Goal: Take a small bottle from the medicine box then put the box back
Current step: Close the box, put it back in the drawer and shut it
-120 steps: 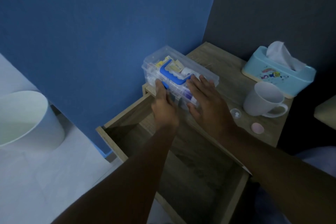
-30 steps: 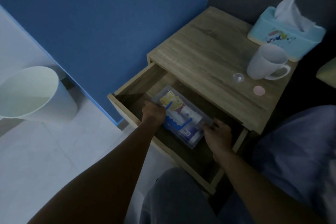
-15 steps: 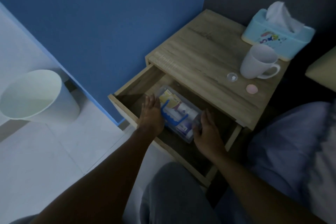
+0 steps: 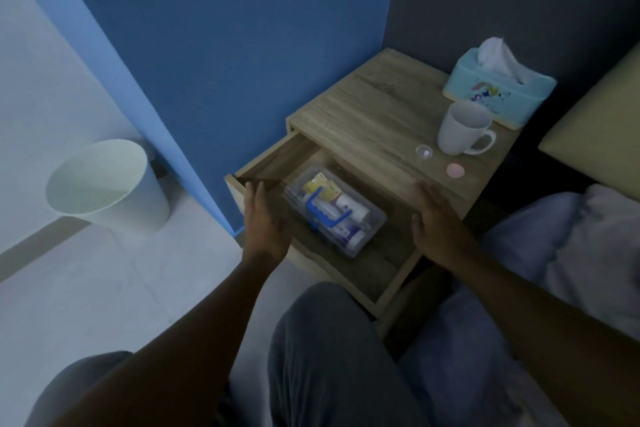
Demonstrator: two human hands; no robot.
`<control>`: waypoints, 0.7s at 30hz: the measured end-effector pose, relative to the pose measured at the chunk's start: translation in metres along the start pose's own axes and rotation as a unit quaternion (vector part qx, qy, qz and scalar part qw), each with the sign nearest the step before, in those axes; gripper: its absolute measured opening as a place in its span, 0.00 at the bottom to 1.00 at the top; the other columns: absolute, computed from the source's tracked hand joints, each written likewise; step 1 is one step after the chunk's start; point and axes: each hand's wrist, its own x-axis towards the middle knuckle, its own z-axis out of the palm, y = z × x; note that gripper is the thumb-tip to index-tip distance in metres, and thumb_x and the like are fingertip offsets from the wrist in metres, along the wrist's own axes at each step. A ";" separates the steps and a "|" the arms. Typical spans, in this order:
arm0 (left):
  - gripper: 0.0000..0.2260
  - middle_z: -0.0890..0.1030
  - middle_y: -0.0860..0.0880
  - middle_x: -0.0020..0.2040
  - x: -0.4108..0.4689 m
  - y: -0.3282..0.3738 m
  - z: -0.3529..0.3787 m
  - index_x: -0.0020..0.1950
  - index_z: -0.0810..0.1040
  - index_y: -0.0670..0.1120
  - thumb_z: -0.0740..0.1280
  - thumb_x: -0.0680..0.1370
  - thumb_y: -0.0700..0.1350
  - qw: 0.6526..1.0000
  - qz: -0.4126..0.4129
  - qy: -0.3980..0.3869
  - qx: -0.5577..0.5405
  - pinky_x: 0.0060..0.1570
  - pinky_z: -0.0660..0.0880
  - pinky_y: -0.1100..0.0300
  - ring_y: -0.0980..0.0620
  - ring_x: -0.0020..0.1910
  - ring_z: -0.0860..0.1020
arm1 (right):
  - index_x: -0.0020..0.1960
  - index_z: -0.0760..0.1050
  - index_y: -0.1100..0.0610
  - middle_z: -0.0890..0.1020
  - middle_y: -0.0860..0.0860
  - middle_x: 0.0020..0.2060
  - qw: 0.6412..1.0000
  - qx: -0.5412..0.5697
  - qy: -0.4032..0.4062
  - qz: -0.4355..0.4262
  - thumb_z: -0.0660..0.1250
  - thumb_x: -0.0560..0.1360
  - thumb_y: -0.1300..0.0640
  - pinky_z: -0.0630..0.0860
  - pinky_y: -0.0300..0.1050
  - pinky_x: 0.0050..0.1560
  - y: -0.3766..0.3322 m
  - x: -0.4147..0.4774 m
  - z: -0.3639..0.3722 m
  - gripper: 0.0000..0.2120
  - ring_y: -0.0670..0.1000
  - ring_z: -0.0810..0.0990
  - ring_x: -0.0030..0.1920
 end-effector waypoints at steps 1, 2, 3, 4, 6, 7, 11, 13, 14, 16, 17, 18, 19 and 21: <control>0.33 0.52 0.50 0.81 -0.004 -0.005 0.004 0.79 0.53 0.50 0.67 0.78 0.45 1.000 -0.009 0.017 -0.025 0.75 0.56 0.48 0.46 0.79 0.53 | 0.79 0.55 0.62 0.57 0.60 0.79 1.000 -0.013 -0.010 0.002 0.60 0.81 0.59 0.53 0.53 0.79 0.009 0.003 -0.003 0.29 0.58 0.53 0.80; 0.33 0.52 0.50 0.81 -0.008 -0.009 0.008 0.79 0.52 0.51 0.66 0.78 0.47 0.998 -0.030 0.021 -0.043 0.74 0.54 0.49 0.47 0.79 0.52 | 0.79 0.53 0.63 0.56 0.61 0.79 0.999 -0.019 -0.025 0.006 0.59 0.82 0.58 0.51 0.53 0.79 0.017 0.004 -0.006 0.29 0.60 0.53 0.80; 0.34 0.51 0.49 0.81 -0.012 -0.015 0.012 0.79 0.49 0.51 0.65 0.79 0.48 0.996 -0.064 0.010 -0.058 0.75 0.53 0.48 0.46 0.79 0.50 | 0.79 0.52 0.63 0.55 0.62 0.79 0.999 -0.021 -0.040 0.011 0.59 0.82 0.57 0.50 0.54 0.79 0.024 0.005 -0.007 0.29 0.61 0.52 0.80; 0.34 0.52 0.48 0.81 -0.015 -0.020 0.017 0.79 0.48 0.51 0.65 0.79 0.48 0.992 -0.100 -0.010 -0.076 0.75 0.54 0.44 0.44 0.79 0.51 | 0.79 0.52 0.65 0.55 0.63 0.79 0.998 -0.026 -0.052 0.012 0.58 0.83 0.57 0.50 0.54 0.79 0.031 0.006 -0.007 0.29 0.62 0.51 0.79; 0.35 0.58 0.48 0.78 -0.020 -0.032 0.026 0.78 0.50 0.52 0.67 0.78 0.48 0.981 -0.143 -0.047 -0.126 0.72 0.62 0.40 0.43 0.77 0.59 | 0.78 0.53 0.67 0.55 0.66 0.78 0.997 -0.043 -0.063 -0.001 0.60 0.82 0.57 0.50 0.56 0.79 0.039 0.007 -0.004 0.30 0.65 0.52 0.79; 0.35 0.61 0.48 0.77 -0.022 -0.036 0.029 0.78 0.50 0.54 0.67 0.78 0.49 0.974 -0.157 -0.066 -0.148 0.71 0.65 0.41 0.44 0.75 0.62 | 0.78 0.53 0.68 0.55 0.66 0.78 0.997 -0.049 -0.063 -0.009 0.60 0.82 0.57 0.50 0.56 0.79 0.041 0.007 -0.001 0.30 0.65 0.53 0.79; 0.31 0.66 0.50 0.75 -0.024 -0.049 0.041 0.78 0.52 0.58 0.64 0.79 0.52 0.944 -0.186 -0.135 -0.237 0.69 0.67 0.43 0.45 0.73 0.67 | 0.79 0.54 0.65 0.55 0.64 0.79 0.999 -0.039 -0.031 0.006 0.61 0.82 0.57 0.47 0.56 0.79 0.042 0.009 0.014 0.30 0.63 0.51 0.79; 0.30 0.66 0.51 0.76 -0.020 -0.052 0.046 0.78 0.52 0.59 0.62 0.80 0.51 0.936 -0.193 -0.140 -0.260 0.70 0.66 0.43 0.46 0.73 0.66 | 0.78 0.56 0.65 0.56 0.64 0.78 0.999 -0.035 -0.012 0.008 0.61 0.82 0.58 0.48 0.57 0.79 0.043 0.011 0.019 0.29 0.64 0.52 0.79; 0.30 0.65 0.52 0.76 -0.018 -0.052 0.049 0.78 0.51 0.59 0.62 0.80 0.51 0.934 -0.193 -0.144 -0.264 0.71 0.65 0.43 0.47 0.73 0.65 | 0.78 0.57 0.65 0.57 0.65 0.78 0.999 -0.035 -0.005 0.007 0.61 0.82 0.59 0.49 0.58 0.79 0.044 0.011 0.021 0.28 0.64 0.53 0.79; 0.30 0.64 0.51 0.76 -0.010 -0.048 0.056 0.79 0.50 0.58 0.61 0.81 0.52 0.931 -0.186 -0.152 -0.273 0.71 0.64 0.42 0.47 0.73 0.65 | 0.77 0.59 0.65 0.59 0.64 0.78 0.999 -0.037 0.007 0.008 0.61 0.82 0.59 0.51 0.60 0.79 0.045 0.011 0.022 0.27 0.64 0.55 0.79; 0.30 0.65 0.51 0.76 -0.006 -0.045 0.061 0.79 0.50 0.58 0.61 0.81 0.51 0.930 -0.183 -0.155 -0.279 0.71 0.64 0.43 0.47 0.73 0.65 | 0.77 0.60 0.65 0.60 0.64 0.78 0.999 -0.037 0.013 0.010 0.61 0.82 0.59 0.52 0.61 0.78 0.046 0.011 0.023 0.26 0.64 0.56 0.78; 0.30 0.66 0.50 0.75 -0.001 -0.041 0.066 0.79 0.49 0.57 0.61 0.81 0.50 0.928 -0.183 -0.155 -0.284 0.70 0.65 0.44 0.47 0.72 0.66 | 0.77 0.60 0.65 0.60 0.64 0.78 0.999 -0.038 0.017 0.011 0.60 0.82 0.59 0.52 0.61 0.78 0.046 0.011 0.024 0.26 0.64 0.56 0.78; 0.30 0.66 0.50 0.75 0.004 -0.036 0.072 0.79 0.49 0.57 0.61 0.81 0.49 0.926 -0.184 -0.154 -0.290 0.69 0.66 0.46 0.48 0.71 0.67 | 0.77 0.60 0.65 0.60 0.63 0.78 0.999 -0.042 0.019 0.011 0.60 0.82 0.58 0.52 0.61 0.78 0.046 0.011 0.025 0.26 0.63 0.56 0.78; 0.30 0.67 0.50 0.74 0.015 -0.025 0.084 0.79 0.49 0.57 0.61 0.81 0.48 0.923 -0.183 -0.154 -0.302 0.65 0.67 0.49 0.50 0.68 0.68 | 0.78 0.59 0.64 0.59 0.62 0.78 0.998 -0.048 0.024 0.012 0.57 0.83 0.57 0.51 0.59 0.79 0.046 0.010 0.025 0.26 0.62 0.55 0.79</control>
